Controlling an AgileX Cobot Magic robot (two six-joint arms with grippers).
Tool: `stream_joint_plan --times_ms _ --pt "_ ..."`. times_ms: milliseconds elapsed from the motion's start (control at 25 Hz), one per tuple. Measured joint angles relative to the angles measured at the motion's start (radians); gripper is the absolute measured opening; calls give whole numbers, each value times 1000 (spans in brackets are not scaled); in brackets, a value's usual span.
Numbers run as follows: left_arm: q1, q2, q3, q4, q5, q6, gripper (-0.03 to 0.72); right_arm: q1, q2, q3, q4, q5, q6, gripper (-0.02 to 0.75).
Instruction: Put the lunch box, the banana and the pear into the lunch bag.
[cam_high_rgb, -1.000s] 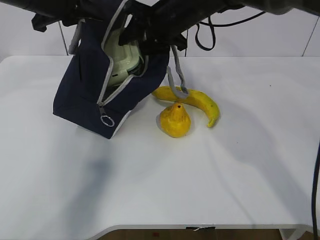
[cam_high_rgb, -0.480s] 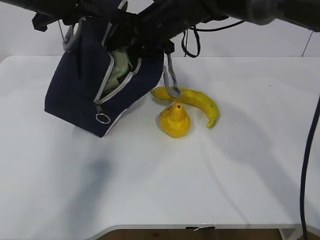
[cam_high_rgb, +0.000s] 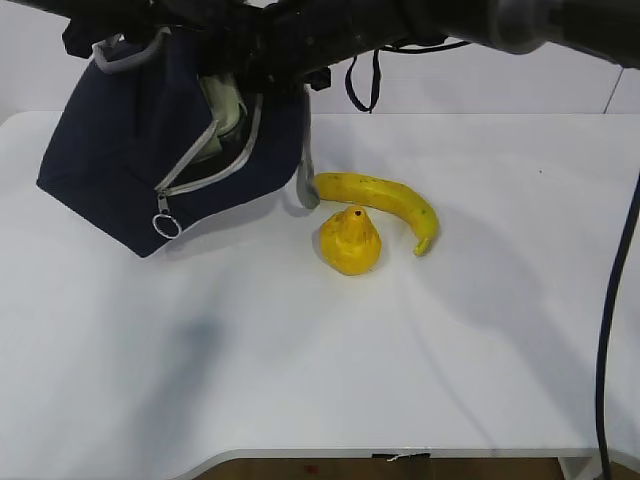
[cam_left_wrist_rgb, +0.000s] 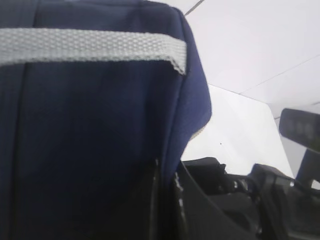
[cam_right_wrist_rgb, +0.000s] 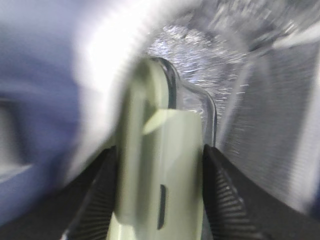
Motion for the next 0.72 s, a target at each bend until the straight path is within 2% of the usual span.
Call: stream_joint_plan --times_ms 720 --pt "0 0 0 -93 18 -1 -2 13 71 -1 71 -2 -49 409"
